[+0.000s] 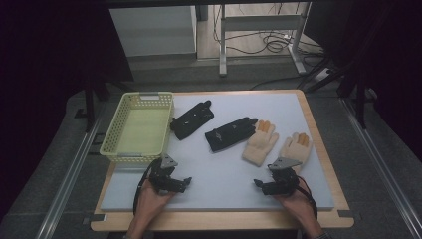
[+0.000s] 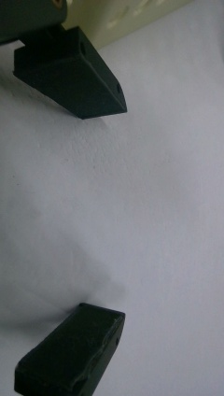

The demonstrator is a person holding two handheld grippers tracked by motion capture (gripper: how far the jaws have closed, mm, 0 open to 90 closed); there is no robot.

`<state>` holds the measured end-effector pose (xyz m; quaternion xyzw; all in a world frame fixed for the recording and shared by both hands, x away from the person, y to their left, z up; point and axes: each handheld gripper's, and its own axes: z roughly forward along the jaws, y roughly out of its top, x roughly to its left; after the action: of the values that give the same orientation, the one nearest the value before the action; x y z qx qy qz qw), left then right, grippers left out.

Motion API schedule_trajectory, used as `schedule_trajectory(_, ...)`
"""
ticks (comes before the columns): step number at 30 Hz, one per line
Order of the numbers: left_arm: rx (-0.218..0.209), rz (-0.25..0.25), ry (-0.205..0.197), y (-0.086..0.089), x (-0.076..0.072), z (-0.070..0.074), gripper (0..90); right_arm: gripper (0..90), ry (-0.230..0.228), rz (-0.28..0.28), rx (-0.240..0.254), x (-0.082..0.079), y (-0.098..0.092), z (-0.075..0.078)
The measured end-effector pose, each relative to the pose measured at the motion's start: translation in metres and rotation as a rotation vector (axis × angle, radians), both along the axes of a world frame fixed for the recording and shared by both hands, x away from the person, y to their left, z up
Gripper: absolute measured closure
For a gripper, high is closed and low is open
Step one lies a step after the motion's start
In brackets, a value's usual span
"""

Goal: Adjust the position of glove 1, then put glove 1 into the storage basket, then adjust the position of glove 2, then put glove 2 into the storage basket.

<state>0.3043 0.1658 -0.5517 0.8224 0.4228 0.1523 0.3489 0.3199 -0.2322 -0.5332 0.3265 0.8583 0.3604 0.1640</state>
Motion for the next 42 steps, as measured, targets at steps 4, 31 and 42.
schedule_trajectory(4,0.000,0.000,-0.001,0.000,0.000,0.000,3.7,17.3,0.002,-0.007,-0.004,0.000,0.000,0.000)
schedule_trajectory(31,0.001,-0.001,-0.004,0.000,0.000,0.000,4.1,21.5,0.023,-0.019,0.063,0.007,0.009,0.014)
schedule_trajectory(42,0.002,0.000,-0.005,0.000,0.000,0.000,4.2,22.7,0.016,0.011,0.049,0.031,0.044,0.026)
